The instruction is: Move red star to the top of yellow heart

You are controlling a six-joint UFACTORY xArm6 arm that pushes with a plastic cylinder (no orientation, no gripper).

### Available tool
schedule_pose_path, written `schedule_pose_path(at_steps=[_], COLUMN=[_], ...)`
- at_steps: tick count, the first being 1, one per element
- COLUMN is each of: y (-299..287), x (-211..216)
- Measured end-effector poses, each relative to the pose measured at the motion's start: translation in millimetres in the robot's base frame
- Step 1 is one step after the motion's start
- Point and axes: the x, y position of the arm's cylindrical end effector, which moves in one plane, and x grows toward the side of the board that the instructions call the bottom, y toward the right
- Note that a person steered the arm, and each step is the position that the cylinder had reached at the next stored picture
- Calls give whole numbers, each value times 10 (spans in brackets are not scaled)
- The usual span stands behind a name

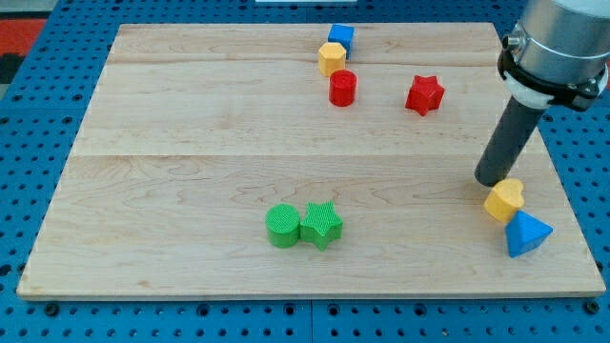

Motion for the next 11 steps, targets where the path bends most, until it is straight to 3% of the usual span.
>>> schedule_pose_path(at_steps=[2, 5, 7, 9, 11], y=[-151, -1332, -1036, -367, -331], x=[25, -1217, -1836, -1594, -1244])
